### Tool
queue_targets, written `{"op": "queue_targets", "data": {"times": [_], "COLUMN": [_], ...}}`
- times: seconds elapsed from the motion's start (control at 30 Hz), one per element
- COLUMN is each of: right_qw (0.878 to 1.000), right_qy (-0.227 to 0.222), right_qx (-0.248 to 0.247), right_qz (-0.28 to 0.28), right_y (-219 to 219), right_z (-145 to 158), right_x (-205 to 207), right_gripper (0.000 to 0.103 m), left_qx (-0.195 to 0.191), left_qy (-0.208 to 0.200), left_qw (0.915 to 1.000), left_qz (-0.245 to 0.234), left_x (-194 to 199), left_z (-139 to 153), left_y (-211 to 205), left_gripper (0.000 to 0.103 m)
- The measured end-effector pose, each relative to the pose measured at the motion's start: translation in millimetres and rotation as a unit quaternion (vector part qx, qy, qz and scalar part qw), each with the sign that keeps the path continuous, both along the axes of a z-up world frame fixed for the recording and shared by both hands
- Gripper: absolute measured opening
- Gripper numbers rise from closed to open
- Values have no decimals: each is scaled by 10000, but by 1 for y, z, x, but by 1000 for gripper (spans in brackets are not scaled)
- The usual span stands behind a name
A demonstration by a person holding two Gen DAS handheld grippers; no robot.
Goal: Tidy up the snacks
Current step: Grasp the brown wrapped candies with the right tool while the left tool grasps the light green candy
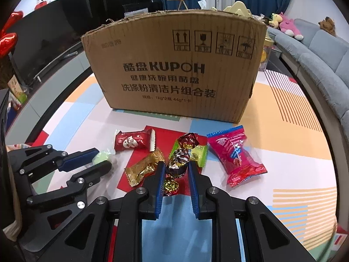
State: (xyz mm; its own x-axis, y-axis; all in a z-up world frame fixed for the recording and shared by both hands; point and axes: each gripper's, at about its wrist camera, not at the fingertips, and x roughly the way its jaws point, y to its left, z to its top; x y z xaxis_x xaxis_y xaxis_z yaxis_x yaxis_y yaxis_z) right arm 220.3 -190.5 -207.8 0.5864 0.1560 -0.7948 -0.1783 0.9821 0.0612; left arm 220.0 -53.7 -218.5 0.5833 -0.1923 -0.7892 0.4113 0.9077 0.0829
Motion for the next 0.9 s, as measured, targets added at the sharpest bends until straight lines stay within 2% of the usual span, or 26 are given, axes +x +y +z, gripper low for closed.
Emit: {"op": "queue_targets", "data": {"times": [0.9], "right_qw": [9980], "right_qy": [-624], "right_qx": [-126], "right_qz": [42], "right_y": [1], "right_z": [57], "right_x": [-30], "right_gripper": [23], "left_qx": [-132], "left_qy": [-415], "left_qw": [9978], "left_qz": [497], "left_x": [-21], "left_z": [53], "left_y": [11], "left_gripper": [21]}}
